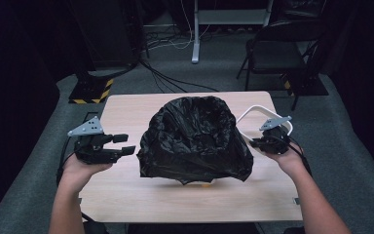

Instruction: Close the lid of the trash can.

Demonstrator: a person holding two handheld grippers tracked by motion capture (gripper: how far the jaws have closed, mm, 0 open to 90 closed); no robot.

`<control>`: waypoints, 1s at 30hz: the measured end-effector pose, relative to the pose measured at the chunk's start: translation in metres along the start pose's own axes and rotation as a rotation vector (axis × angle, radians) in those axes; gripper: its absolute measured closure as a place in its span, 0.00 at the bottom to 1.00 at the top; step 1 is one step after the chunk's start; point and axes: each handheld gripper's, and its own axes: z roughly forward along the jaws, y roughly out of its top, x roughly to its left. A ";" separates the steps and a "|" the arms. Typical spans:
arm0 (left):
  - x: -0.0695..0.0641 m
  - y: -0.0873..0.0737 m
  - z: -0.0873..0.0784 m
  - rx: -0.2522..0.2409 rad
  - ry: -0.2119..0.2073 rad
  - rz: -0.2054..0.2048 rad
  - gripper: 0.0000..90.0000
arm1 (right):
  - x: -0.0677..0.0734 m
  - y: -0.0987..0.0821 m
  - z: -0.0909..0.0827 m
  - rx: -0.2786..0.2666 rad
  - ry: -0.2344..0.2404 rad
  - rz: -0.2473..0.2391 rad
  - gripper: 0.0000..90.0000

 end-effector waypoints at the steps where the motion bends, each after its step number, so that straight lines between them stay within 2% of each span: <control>1: 0.000 0.001 -0.001 -0.001 0.000 0.002 0.48 | -0.001 0.004 -0.002 0.001 0.005 -0.001 0.93; 7: 0.000 0.008 -0.003 -0.015 -0.003 0.005 0.48 | 0.000 0.030 -0.014 0.003 0.007 -0.047 0.93; 11: -0.001 0.015 -0.003 -0.009 -0.008 0.016 0.46 | 0.000 0.045 -0.025 -0.024 0.024 -0.041 0.93; 13: -0.003 0.019 -0.004 -0.009 -0.013 0.026 0.46 | 0.001 0.051 -0.031 -0.034 0.028 -0.052 0.93; 18: -0.006 0.030 -0.006 -0.012 -0.039 0.049 0.46 | 0.003 0.063 -0.045 -0.058 0.033 -0.062 0.93; 30: -0.011 0.047 0.001 0.024 -0.072 0.087 0.45 | 0.015 0.087 -0.084 -0.060 0.038 -0.086 0.93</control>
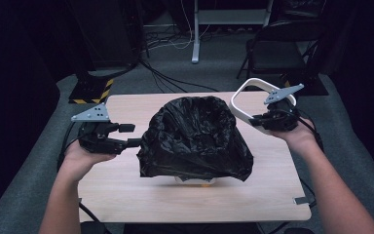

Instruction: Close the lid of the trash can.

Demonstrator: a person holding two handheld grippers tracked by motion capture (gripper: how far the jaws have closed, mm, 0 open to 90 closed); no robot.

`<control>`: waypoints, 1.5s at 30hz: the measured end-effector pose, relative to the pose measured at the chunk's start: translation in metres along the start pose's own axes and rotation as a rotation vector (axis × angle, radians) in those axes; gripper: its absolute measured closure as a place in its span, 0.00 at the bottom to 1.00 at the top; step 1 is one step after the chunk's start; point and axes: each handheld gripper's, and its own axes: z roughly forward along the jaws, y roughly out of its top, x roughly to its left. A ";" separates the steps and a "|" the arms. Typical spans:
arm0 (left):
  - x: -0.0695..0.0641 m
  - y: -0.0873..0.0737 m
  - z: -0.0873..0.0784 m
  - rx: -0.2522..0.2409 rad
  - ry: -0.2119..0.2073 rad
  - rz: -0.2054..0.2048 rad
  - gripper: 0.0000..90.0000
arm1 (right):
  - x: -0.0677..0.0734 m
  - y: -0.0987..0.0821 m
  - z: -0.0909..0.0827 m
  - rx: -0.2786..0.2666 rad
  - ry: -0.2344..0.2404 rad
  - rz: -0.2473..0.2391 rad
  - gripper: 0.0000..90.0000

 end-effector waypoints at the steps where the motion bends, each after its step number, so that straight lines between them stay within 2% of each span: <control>1: -0.001 0.002 0.000 -0.001 -0.006 0.000 0.45 | 0.001 0.003 -0.003 -0.005 0.002 -0.011 0.93; 2: -0.001 0.003 0.000 -0.001 -0.013 0.004 0.44 | 0.003 0.005 -0.007 -0.008 0.005 -0.005 0.93; 9: -0.008 0.015 0.000 0.005 -0.024 0.032 0.43 | 0.014 0.021 -0.031 -0.029 -0.006 -0.050 0.93; 12: -0.009 0.019 -0.002 -0.010 -0.066 0.034 0.43 | 0.021 0.028 -0.042 -0.042 -0.014 -0.076 0.93; 15: -0.011 0.024 -0.004 -0.015 -0.065 0.041 0.43 | 0.028 0.037 -0.055 -0.064 -0.011 -0.107 0.93; 17: -0.012 0.027 -0.003 -0.012 -0.080 0.039 0.43 | 0.031 0.042 -0.061 -0.076 -0.002 -0.145 0.93; 21: -0.017 0.035 0.001 0.005 -0.077 0.062 0.43 | 0.040 0.053 -0.069 -0.089 0.011 -0.172 0.93; 26: -0.022 0.042 0.008 0.024 -0.083 0.085 0.43 | 0.059 0.065 -0.077 -0.114 0.049 -0.230 0.93; 31: -0.022 0.048 0.012 0.032 -0.079 0.094 0.43 | 0.082 0.076 -0.080 -0.120 0.106 -0.293 0.93; 34: -0.021 0.051 0.011 0.014 -0.108 0.082 0.43 | 0.097 0.081 -0.079 -0.133 0.148 -0.327 0.93; 38: -0.020 0.056 0.010 0.011 -0.099 0.087 0.43 | 0.116 0.086 -0.076 -0.123 0.164 -0.394 0.93; 41: -0.019 0.060 0.008 0.011 -0.094 0.090 0.42 | 0.125 0.089 -0.072 -0.137 0.203 -0.409 0.93; 45: -0.017 0.064 0.006 -0.001 -0.085 0.089 0.42 | 0.137 0.093 -0.066 -0.125 0.240 -0.437 0.93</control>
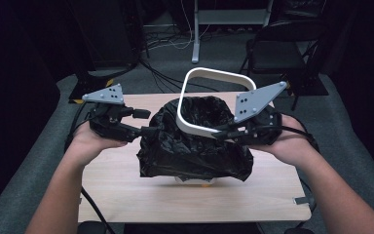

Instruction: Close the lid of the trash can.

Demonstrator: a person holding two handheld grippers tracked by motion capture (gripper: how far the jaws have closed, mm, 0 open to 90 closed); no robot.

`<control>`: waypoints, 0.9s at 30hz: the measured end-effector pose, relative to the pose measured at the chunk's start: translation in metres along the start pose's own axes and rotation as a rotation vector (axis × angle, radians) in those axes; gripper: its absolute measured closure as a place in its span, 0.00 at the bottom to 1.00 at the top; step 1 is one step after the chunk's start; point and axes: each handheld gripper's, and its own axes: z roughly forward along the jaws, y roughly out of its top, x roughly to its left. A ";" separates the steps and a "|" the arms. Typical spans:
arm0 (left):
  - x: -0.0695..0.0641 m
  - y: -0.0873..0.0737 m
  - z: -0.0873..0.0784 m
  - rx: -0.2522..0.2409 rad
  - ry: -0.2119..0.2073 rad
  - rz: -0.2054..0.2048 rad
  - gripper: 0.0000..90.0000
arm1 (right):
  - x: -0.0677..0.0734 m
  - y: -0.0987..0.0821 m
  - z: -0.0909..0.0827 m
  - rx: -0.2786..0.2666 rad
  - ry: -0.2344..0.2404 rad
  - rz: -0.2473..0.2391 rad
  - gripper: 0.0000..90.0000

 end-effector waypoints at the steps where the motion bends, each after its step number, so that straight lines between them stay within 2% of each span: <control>1: 0.000 0.001 -0.001 -0.005 0.002 0.000 0.42 | 0.001 0.001 0.002 -0.001 0.008 -0.004 0.93; 8: -0.003 0.008 -0.003 -0.020 0.007 0.013 0.42 | 0.010 0.009 0.020 0.020 0.086 -0.024 0.93; 12: -0.004 0.014 -0.003 -0.021 0.005 0.025 0.42 | 0.011 0.011 0.029 0.023 0.112 -0.027 0.93; 16: -0.002 0.020 -0.004 -0.048 0.005 0.022 0.42 | 0.010 0.011 0.038 0.019 0.130 -0.030 0.93; 19: -0.001 0.022 -0.001 -0.057 0.007 0.011 0.42 | 0.009 0.009 0.041 0.019 0.141 -0.029 0.93; 24: 0.003 0.028 0.016 -0.028 0.011 0.005 0.41 | 0.006 0.004 0.046 0.013 0.161 -0.022 0.93; 27: 0.009 0.031 0.022 -0.023 0.020 -0.005 0.41 | 0.007 0.003 0.046 0.012 0.154 -0.026 0.93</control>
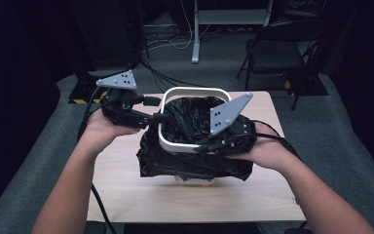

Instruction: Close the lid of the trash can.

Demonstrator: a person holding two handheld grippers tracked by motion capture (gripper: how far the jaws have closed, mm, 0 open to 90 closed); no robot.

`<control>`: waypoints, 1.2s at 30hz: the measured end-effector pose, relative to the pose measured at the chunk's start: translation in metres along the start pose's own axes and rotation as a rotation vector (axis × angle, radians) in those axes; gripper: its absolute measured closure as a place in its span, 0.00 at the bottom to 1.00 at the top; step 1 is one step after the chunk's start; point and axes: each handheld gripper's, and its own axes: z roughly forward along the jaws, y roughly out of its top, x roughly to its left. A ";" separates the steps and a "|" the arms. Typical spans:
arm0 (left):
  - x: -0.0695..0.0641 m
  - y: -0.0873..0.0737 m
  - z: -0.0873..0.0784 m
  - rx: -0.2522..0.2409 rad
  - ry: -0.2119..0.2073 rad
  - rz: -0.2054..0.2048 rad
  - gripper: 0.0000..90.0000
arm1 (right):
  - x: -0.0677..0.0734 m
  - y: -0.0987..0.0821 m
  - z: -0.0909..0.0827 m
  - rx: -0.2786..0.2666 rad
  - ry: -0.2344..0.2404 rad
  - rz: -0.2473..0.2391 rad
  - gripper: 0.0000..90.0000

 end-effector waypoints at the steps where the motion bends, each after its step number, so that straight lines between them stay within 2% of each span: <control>1: 0.003 0.001 0.003 0.003 0.003 -0.004 0.41 | 0.000 0.000 0.000 -0.002 0.000 -0.001 0.93; 5: 0.016 0.007 0.013 0.012 0.039 -0.027 0.42 | 0.000 -0.002 0.000 -0.008 -0.006 0.003 0.93; 8: 0.025 0.011 0.021 0.029 0.044 -0.043 0.43 | 0.001 -0.003 -0.001 -0.004 -0.010 0.002 0.93; 12: 0.033 0.015 0.032 0.053 0.050 -0.044 0.45 | 0.001 -0.002 0.000 -0.001 -0.007 -0.005 0.93; 16: 0.037 0.020 0.041 0.085 0.056 -0.012 0.49 | 0.001 -0.003 0.001 0.003 -0.004 -0.008 0.93; 19: 0.040 0.023 0.048 0.107 0.044 -0.008 0.57 | 0.001 -0.002 0.001 0.001 -0.004 -0.012 0.93; 22: 0.043 0.025 0.054 0.132 0.060 0.003 0.63 | 0.001 -0.003 0.001 0.000 -0.006 -0.015 0.93; 25: 0.048 0.026 0.058 0.137 0.066 0.003 0.68 | 0.001 -0.003 0.001 -0.005 -0.007 -0.015 0.93; 29: 0.050 0.026 0.062 0.127 0.047 0.007 0.79 | 0.001 -0.003 0.001 -0.005 -0.018 -0.017 0.93; 33: 0.046 0.028 0.065 0.156 0.083 0.048 0.83 | 0.002 -0.006 0.000 -0.017 -0.026 -0.015 0.92; 36: 0.045 0.030 0.068 0.189 0.114 0.067 0.85 | 0.003 -0.007 -0.002 -0.022 -0.052 -0.024 0.89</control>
